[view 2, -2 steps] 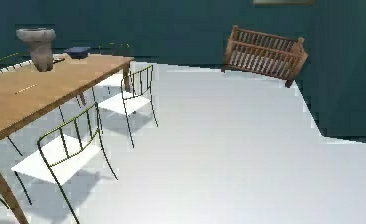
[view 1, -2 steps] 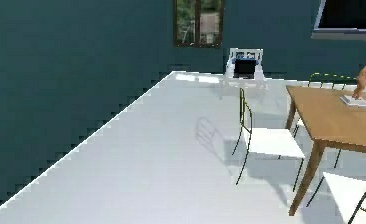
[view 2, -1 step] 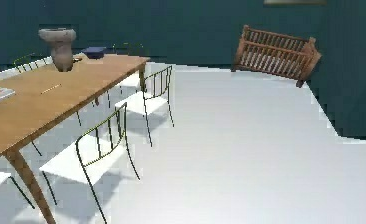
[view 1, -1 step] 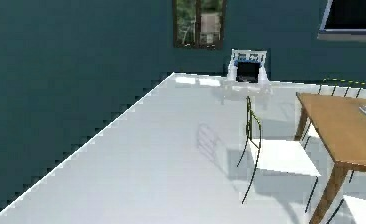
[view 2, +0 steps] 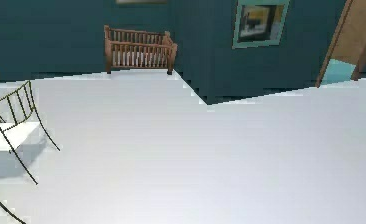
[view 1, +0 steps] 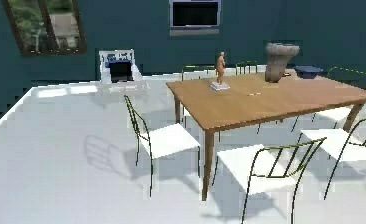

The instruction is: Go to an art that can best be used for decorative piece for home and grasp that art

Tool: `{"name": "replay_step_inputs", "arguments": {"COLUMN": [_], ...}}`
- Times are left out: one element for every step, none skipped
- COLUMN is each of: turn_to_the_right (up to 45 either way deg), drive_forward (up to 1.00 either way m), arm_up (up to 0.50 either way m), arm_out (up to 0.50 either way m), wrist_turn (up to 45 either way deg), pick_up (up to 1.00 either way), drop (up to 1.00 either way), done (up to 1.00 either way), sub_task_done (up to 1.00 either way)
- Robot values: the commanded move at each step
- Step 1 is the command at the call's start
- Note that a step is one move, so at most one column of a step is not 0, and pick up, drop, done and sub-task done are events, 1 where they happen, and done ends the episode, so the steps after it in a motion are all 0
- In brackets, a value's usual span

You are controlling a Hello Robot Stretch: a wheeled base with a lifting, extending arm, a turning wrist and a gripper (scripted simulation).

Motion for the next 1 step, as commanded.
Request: {"name": "replay_step_inputs", "arguments": {"turn_to_the_right": [0.0], "drive_forward": [0.55], "arm_up": [0.0], "arm_out": [0.0], "wrist_turn": [0.0], "pick_up": [0.0], "drop": [0.0], "done": [0.0], "sub_task_done": [0.0]}}
